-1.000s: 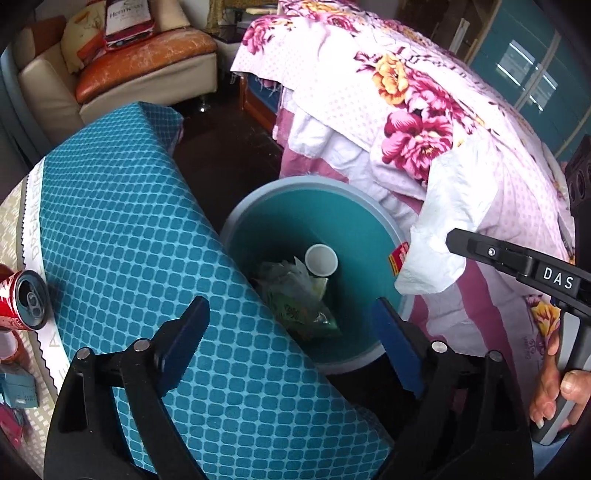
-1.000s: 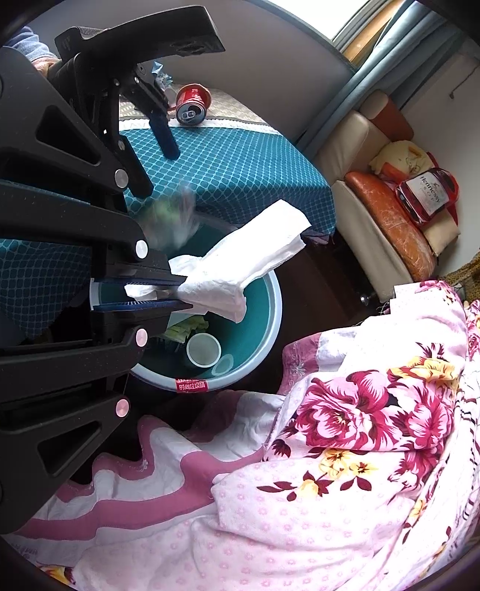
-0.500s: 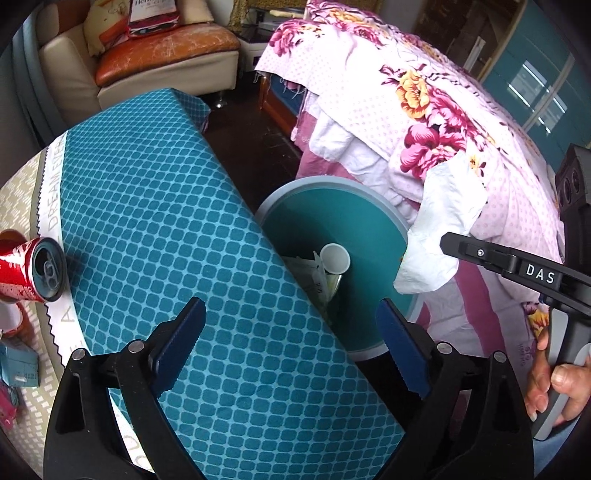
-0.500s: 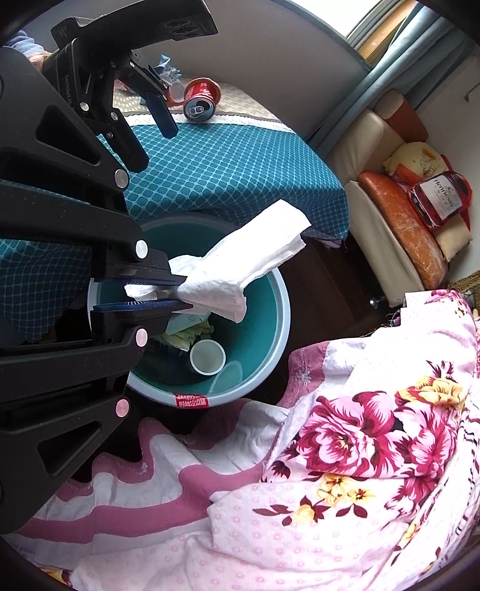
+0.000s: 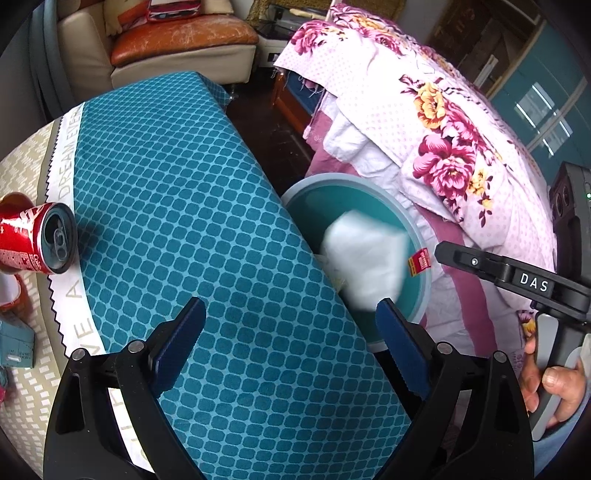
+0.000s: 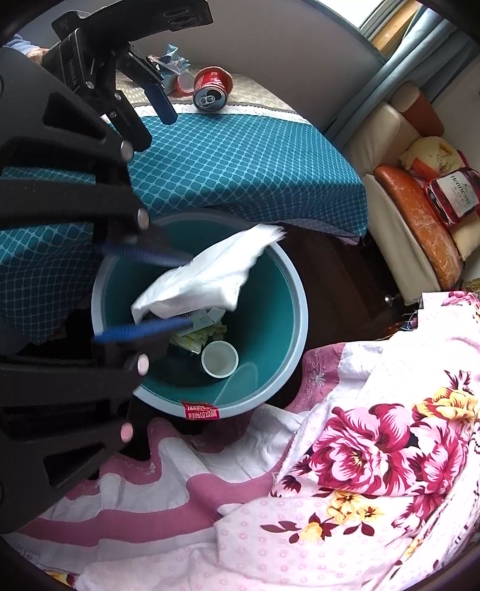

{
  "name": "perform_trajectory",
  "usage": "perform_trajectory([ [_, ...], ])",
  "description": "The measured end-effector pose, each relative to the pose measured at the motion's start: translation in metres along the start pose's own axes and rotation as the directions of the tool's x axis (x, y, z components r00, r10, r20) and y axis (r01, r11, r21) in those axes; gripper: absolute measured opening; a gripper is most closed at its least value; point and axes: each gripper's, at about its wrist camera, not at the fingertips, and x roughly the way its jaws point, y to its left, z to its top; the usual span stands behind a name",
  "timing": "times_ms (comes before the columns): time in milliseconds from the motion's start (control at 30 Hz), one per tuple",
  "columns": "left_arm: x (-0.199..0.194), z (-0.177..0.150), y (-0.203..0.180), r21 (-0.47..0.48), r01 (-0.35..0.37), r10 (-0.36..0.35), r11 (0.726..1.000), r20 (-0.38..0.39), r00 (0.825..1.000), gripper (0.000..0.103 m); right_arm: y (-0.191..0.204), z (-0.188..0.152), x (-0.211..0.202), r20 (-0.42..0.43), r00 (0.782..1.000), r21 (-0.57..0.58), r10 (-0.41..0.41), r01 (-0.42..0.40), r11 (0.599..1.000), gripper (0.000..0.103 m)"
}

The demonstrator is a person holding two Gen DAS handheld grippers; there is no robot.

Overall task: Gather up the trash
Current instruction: 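Open the right gripper to drop the white tissue into the bin, then move both grippers back to the remaining trash on the bed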

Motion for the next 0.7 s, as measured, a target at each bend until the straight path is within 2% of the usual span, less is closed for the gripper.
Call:
perform_trajectory([
  [100,-0.005,-0.003,0.004,-0.008,0.000,0.000,1.000,0.006,1.000,0.094,0.006,0.000,-0.002,0.002,1.000,-0.005,0.003,-0.003,1.000,0.042],
  [200,-0.012,-0.007,0.009,-0.020,0.001,-0.001,1.000,0.012,1.000,0.094,0.011,-0.001,-0.007,0.009,1.000,-0.009,-0.002,0.002,1.000,0.057],
  [300,-0.018,-0.013,0.016,-0.034,0.000,0.000,0.999,0.016,1.000,0.094,0.014,-0.003,-0.010,0.010,1.000,0.001,0.003,-0.003,1.000,0.067],
  [433,-0.030,-0.022,0.027,-0.058,0.000,0.002,0.998,0.021,1.000,0.094,0.022,-0.005,-0.015,0.002,1.000,0.011,0.012,-0.012,1.000,0.072],
  [700,-0.061,-0.044,0.056,-0.115,-0.009,0.015,0.993,0.056,0.998,0.094,0.062,-0.011,-0.025,-0.008,1.000,-0.056,0.019,-0.019,0.998,0.074],
])
